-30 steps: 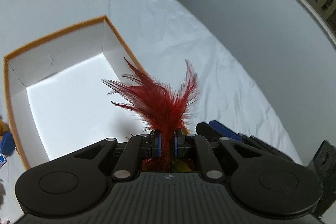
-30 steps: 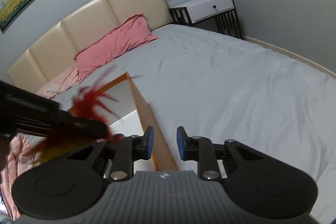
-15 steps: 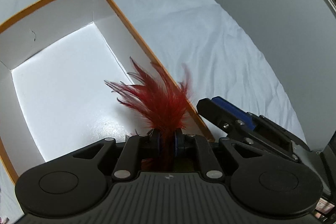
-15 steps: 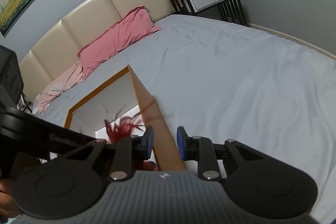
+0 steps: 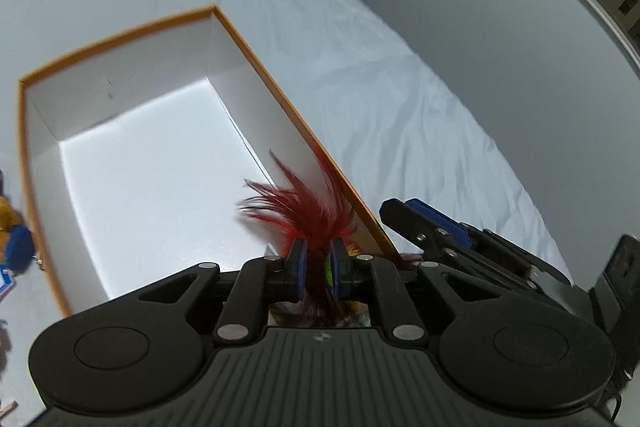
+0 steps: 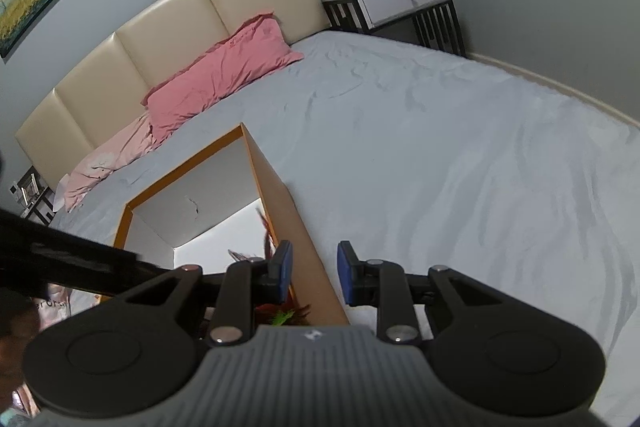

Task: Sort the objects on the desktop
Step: 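Carry the red feather toy over the orange box with the left gripper and release it, then withdraw both open grippers from the box toward the plush toys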

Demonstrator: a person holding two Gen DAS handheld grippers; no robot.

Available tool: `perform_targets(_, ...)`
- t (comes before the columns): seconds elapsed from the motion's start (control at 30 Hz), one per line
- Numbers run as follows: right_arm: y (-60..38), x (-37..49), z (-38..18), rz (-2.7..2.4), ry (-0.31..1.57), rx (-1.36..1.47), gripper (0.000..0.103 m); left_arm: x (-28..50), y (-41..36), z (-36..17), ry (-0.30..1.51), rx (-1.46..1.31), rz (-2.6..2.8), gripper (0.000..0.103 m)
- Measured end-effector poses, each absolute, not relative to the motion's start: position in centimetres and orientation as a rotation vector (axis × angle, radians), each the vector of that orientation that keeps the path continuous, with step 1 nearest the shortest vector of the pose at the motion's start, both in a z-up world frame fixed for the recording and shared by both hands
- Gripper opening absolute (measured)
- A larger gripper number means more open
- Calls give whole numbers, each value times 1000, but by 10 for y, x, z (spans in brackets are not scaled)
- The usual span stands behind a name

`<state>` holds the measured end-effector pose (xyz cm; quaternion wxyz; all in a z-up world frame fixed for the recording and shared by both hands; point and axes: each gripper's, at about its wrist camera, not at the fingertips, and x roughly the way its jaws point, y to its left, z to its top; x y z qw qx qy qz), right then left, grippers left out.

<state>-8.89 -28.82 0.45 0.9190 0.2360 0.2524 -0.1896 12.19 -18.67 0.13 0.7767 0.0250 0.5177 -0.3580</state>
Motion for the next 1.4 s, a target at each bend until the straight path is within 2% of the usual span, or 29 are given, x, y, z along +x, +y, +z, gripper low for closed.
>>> perform_targets(0.2,-273,-91,16,-330,501,385,27,100,-159,19,1020,38,-745,12)
perform_targets(0.43,-236,-86,33,-195,494,316,33,92,-106,26,964,-20,-652,12)
perform_targets(0.6,-188,-62,40,-48,520,186,33,102,-61,25,978,-68,-505,13)
perform_targets(0.7,-161,-46,44,41,534,129,35,110,-34,18,1018,-129,-428,20)
perform_targets(0.83,-133,-27,44,127,556,72,41,116,-9,7,1010,-139,-349,20)
perform_targets(1.1,-94,6,34,185,610,-59,42,129,37,-12,1036,-196,-234,22)
perform_targets(1.13,-90,12,32,193,615,-76,42,130,44,-14,1043,-212,-210,25)
perform_targets(1.27,-74,31,27,225,635,-161,42,139,70,-25,1078,-290,-66,47)
perform_targets(1.4,-58,48,22,262,653,-261,42,138,89,-34,1092,-374,1,53)
